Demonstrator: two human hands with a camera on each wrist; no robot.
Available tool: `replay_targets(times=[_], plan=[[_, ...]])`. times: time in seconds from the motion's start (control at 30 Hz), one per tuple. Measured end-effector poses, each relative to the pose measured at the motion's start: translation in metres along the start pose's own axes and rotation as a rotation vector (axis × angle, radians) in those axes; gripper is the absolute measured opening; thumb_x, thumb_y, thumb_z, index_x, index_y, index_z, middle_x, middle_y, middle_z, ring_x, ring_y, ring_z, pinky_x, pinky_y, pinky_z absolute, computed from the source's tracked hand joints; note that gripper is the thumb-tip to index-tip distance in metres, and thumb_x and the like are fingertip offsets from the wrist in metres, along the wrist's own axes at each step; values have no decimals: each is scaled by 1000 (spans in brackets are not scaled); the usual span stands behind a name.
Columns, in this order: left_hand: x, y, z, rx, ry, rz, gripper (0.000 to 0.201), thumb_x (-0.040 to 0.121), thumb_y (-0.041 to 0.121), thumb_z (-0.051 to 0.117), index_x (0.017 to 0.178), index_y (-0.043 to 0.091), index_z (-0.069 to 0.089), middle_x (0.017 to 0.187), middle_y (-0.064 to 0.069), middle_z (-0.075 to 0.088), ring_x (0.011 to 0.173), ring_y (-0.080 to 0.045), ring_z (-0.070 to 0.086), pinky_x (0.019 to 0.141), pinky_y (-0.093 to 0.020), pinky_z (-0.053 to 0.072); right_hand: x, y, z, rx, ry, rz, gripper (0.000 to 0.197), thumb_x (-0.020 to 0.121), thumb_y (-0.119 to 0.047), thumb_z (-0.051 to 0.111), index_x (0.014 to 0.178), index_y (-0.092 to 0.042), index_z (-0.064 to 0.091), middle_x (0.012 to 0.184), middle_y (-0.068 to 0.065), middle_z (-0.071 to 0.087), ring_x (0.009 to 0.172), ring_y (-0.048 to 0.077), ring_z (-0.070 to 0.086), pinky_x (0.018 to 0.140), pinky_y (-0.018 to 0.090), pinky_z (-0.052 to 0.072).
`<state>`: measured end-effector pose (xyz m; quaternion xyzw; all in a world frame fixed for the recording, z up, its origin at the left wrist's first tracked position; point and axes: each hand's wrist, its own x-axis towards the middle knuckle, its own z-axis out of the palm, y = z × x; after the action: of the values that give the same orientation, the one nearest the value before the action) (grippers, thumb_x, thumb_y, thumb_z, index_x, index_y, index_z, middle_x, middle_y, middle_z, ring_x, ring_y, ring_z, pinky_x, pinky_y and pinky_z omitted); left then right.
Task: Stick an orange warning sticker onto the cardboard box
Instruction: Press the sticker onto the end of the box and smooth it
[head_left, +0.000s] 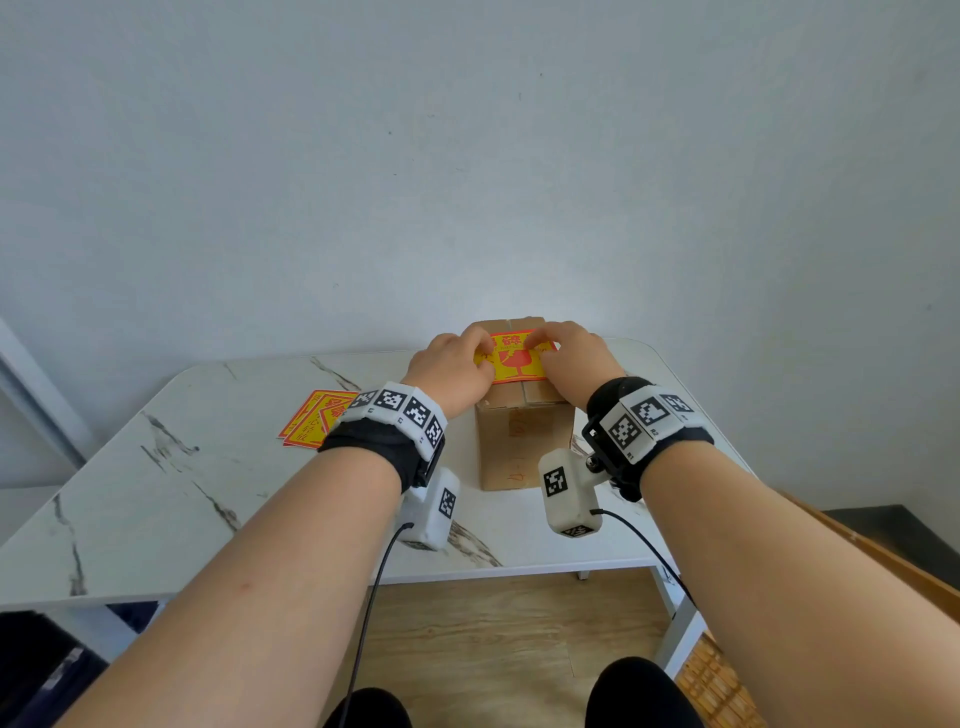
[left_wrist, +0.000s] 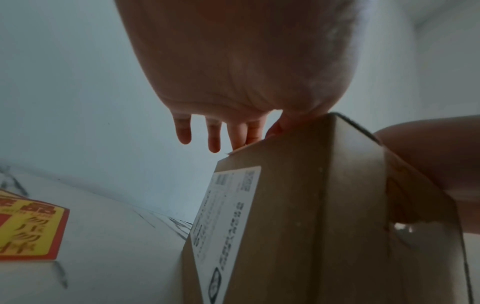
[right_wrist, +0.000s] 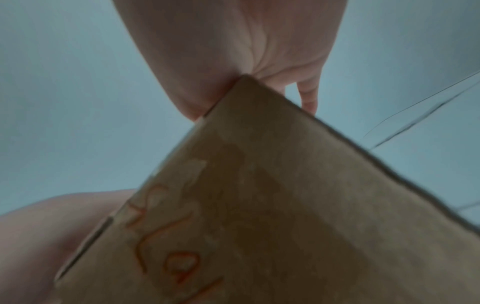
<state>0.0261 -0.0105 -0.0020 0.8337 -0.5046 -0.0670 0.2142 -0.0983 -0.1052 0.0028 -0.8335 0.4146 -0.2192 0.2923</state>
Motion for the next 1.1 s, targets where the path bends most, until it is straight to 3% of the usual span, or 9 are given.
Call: replay_targets(times=[0.1,0.23,0.37,0.47,0.57,0.67,0.8,0.93,1.1], plan=[[0,-1,-1,-9,-56,-4,42,92,26,34,133,28,42,133,-7,50,131,-24,38,107,-44,35,4,3,-1,-23,-22,31,47,88,-10,35,118,-35,61,133,4,53,120,28,51,98,46,48],[2,-1,-2,-40,-98,-11,46,91,29,33,136,30,39,123,-10,50,127,-27,40,106,-46,36,8,1,0,-116,25,-47,43,95,-14,35,127,-29,60,146,-1,46,136,24,38,110,45,36],[0,-1,-1,-150,-117,-40,56,80,38,30,136,34,39,124,-10,49,124,-29,44,106,-48,38,9,-1,7,-179,-83,-87,44,100,-28,29,142,-31,45,150,-1,44,139,25,36,115,46,29],[-2,-1,4,-279,-148,-37,56,87,36,32,143,29,34,149,-9,37,140,-29,33,114,-47,30,11,2,9,-181,-134,5,52,96,-36,25,148,-32,31,159,-2,29,144,27,29,117,49,25],[-5,-5,2,-413,-158,-144,67,92,43,40,151,20,20,158,-5,26,147,-26,23,119,-40,20,8,1,7,-133,-124,62,52,97,-36,24,148,-27,29,149,9,42,135,32,41,111,46,33],[-2,-15,0,-429,-99,-212,61,101,40,30,154,13,14,162,-4,16,150,-21,18,119,-34,15,7,4,5,14,-73,63,43,102,-26,27,141,-14,42,139,14,51,129,31,48,103,36,37],[-2,-9,-4,-429,-5,-114,51,103,29,28,152,16,25,162,0,20,149,-16,18,119,-29,14,7,6,7,39,-27,15,44,101,-23,34,144,-19,42,148,7,46,133,26,46,110,36,36],[1,8,4,-344,-104,53,49,104,23,29,152,18,25,164,2,9,151,-14,7,123,-31,8,6,4,8,-8,-59,-21,43,100,-19,37,142,-17,46,149,6,44,134,25,44,112,35,34],[2,9,15,-280,-154,68,49,104,26,25,153,19,20,164,2,6,151,-14,4,121,-28,2,3,7,7,4,-94,-11,44,102,-21,36,145,-13,43,154,8,36,138,26,39,113,34,31]])
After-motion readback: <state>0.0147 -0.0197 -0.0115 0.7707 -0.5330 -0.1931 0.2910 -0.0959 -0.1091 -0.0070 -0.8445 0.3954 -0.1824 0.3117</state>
